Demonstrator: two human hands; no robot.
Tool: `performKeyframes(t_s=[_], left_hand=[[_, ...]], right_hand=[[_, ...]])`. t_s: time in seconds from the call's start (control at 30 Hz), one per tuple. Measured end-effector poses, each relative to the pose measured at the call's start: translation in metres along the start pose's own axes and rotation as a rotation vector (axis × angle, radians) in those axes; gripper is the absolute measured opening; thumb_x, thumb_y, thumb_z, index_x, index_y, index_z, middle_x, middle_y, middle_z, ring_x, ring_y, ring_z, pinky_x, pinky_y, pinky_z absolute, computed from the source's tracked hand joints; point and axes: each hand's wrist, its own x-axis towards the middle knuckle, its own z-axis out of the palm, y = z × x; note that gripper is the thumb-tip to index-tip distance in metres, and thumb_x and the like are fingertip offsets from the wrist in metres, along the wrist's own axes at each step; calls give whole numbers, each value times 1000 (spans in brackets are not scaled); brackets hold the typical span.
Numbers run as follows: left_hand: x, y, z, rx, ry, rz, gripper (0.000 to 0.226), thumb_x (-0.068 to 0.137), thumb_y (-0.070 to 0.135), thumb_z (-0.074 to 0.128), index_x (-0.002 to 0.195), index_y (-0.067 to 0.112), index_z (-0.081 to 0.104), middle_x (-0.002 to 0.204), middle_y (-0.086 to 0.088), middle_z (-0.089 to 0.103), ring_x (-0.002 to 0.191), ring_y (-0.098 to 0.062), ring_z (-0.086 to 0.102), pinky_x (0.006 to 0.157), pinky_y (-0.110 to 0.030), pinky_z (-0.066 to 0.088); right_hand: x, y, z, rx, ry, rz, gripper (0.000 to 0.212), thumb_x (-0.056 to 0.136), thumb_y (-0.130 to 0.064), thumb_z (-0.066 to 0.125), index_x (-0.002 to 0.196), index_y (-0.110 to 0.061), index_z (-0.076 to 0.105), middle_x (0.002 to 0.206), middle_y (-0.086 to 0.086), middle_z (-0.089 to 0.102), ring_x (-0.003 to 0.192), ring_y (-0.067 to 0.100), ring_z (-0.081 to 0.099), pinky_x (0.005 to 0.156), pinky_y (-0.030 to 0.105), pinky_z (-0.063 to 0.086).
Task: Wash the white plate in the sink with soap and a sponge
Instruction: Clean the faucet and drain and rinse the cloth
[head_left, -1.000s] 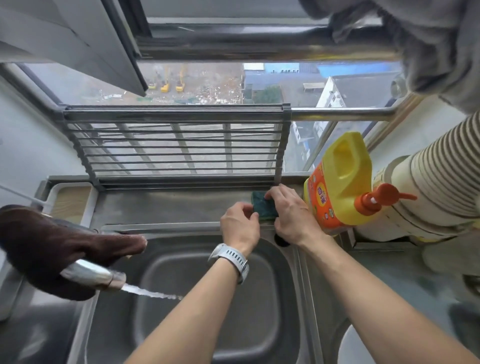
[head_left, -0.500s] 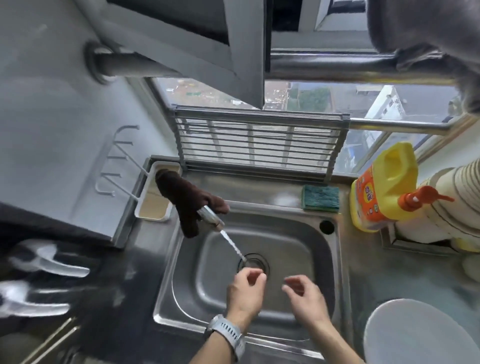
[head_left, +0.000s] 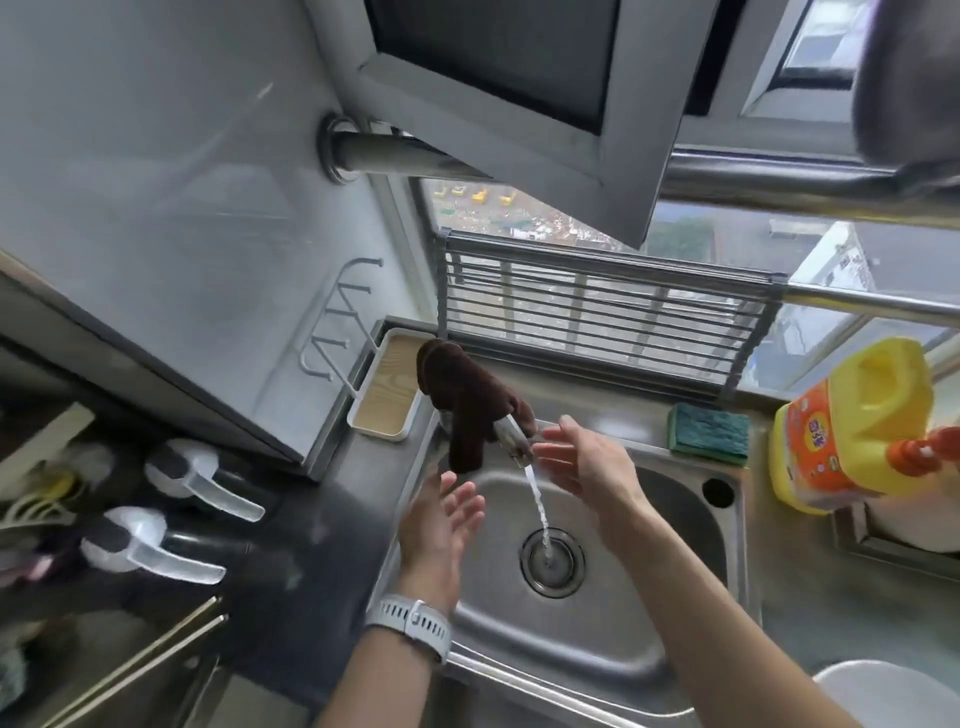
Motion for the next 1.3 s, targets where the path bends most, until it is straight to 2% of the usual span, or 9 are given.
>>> performKeyframes(t_s=[0.17, 0.23, 0.3, 0.47, 0.6, 0.77, 0.9, 1.1, 1.3], left_hand=[[-15, 54, 12, -456, -255, -267, 60, 86, 37, 72, 126, -5, 56, 122, -28, 66, 113, -38, 64, 112, -45, 45], [-26, 64, 9, -483, -266, -254, 57, 79, 21, 76, 128, -2, 59, 109, -25, 71, 102, -35, 69, 106, -43, 50], [-37, 74, 2, -482, -292, -174, 48, 76, 13, 74, 121, 1, 63, 104, -23, 74, 91, -33, 74, 94, -39, 56], [-84, 112, -13, -493, -365, 93, 20, 81, 13, 64, 99, 6, 70, 104, -16, 76, 89, -27, 77, 78, -35, 64], [-129, 128, -32, -380, -472, 296, 48, 76, 18, 75, 122, 12, 64, 130, -10, 69, 117, -25, 69, 98, -39, 54], [-146, 103, -55, -113, -481, 384, 53, 59, 13, 90, 107, 12, 68, 123, -15, 70, 108, -29, 72, 86, -34, 60], [-103, 43, -59, -11, -304, 224, 48, 78, -7, 67, 119, 18, 64, 112, -21, 72, 100, -31, 72, 81, -35, 63], [-11, -22, -39, 689, -94, 314, 27, 95, 4, 62, 99, 25, 79, 109, 2, 76, 109, -13, 68, 106, -36, 50], [34, -42, -19, 1492, -154, 506, 32, 70, 39, 85, 99, 28, 76, 98, 3, 51, 93, -13, 60, 94, -20, 47]], right_hand=[[6, -59, 24, -20, -217, 202, 59, 86, -65, 60, 91, -7, 70, 84, 9, 75, 76, 23, 69, 78, 33, 53], [-2, -68, 30, 68, -303, 216, 37, 89, -42, 69, 75, -8, 68, 65, 4, 67, 55, 15, 61, 59, 25, 48], [-4, -79, 30, 143, -283, 107, 9, 89, -12, 71, 87, -3, 73, 67, 4, 72, 58, 14, 66, 54, 23, 51], [-42, -115, 2, 453, -281, -220, 44, 80, 4, 70, 123, -4, 66, 110, 14, 74, 101, 29, 71, 90, 45, 58], [-92, -121, -35, 527, -342, -415, 42, 81, 3, 67, 118, -16, 62, 112, 13, 71, 103, 28, 66, 92, 46, 53], [-119, -83, -83, 442, -311, -417, 45, 84, 7, 60, 123, -16, 57, 114, 19, 70, 100, 26, 69, 77, 34, 61], [-90, -25, -99, 271, -173, -243, 40, 86, 12, 60, 118, -11, 61, 98, 19, 71, 85, 27, 71, 64, 29, 61], [15, 56, -95, -101, 44, -134, 32, 84, 6, 70, 98, -22, 73, 94, 26, 71, 75, 24, 66, 67, 34, 52], [65, 91, -95, -449, 84, -141, 33, 78, -6, 75, 97, -32, 71, 83, 6, 71, 79, 20, 66, 78, 36, 54]])
